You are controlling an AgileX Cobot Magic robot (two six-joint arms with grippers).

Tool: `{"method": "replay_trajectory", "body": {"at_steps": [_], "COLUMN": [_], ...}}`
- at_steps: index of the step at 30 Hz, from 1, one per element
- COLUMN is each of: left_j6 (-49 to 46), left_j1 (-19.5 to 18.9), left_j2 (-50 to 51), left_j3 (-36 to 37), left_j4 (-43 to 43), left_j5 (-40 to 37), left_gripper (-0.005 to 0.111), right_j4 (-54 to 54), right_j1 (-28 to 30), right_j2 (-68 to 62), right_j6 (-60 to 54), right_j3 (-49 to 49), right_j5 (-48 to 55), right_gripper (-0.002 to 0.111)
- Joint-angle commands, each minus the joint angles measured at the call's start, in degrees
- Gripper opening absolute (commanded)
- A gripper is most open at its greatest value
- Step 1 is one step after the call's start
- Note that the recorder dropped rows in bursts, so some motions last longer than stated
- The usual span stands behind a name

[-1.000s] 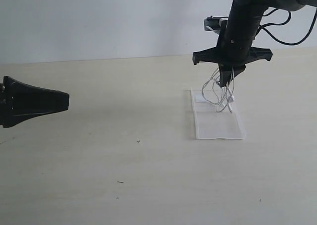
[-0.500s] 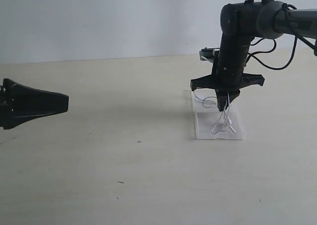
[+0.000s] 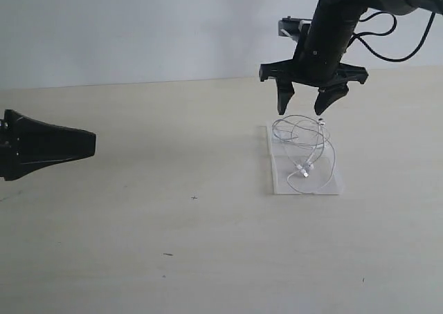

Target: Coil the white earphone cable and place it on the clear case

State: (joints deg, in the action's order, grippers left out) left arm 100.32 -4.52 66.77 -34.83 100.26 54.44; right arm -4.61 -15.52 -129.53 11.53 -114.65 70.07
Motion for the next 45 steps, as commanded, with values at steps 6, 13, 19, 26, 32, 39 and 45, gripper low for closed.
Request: {"method": "replay_trajectory", "body": {"at_steps": [6, 13, 19, 26, 32, 39, 45], "left_j6": [0.3, 0.3, 0.3, 0.3, 0.3, 0.3, 0.3], "left_j1": [-0.1, -0.1, -0.1, -0.1, -0.1, -0.1, -0.1], "left_j2": [-0.1, -0.1, -0.1, -0.1, -0.1, -0.1, -0.1], "left_j3": [0.2, 0.2, 0.2, 0.2, 0.2, 0.2, 0.2], "left_j4": [-0.3, -0.3, -0.3, -0.3, -0.3, -0.3, -0.3], "left_j5": [-1.2, -5.0, -5.0, -5.0, -5.0, -5.0, -5.0], "left_gripper": [0.000, 0.000, 0.000, 0.000, 0.000, 0.000, 0.000], "right_j4": [3.0, 8.2, 16.3, 17.1, 17.2, 17.2, 16.9], "right_j1": [0.2, 0.2, 0.3, 0.3, 0.3, 0.3, 0.3], "right_j2": [4.9, 19.7, 39.9, 57.7, 67.2, 76.1, 83.1], "right_j6": [0.4, -3.6, -4.1, -4.1, -4.1, -4.1, -4.0], "right_j3": [-0.4, 5.3, 23.2, 28.6, 28.6, 28.6, 28.6], "right_j5": [-0.1, -0.1, -0.1, -0.1, -0.1, -0.1, -0.1], "right_gripper": [0.064, 0.001, 0.001, 0.001, 0.001, 0.001, 0.001]}}
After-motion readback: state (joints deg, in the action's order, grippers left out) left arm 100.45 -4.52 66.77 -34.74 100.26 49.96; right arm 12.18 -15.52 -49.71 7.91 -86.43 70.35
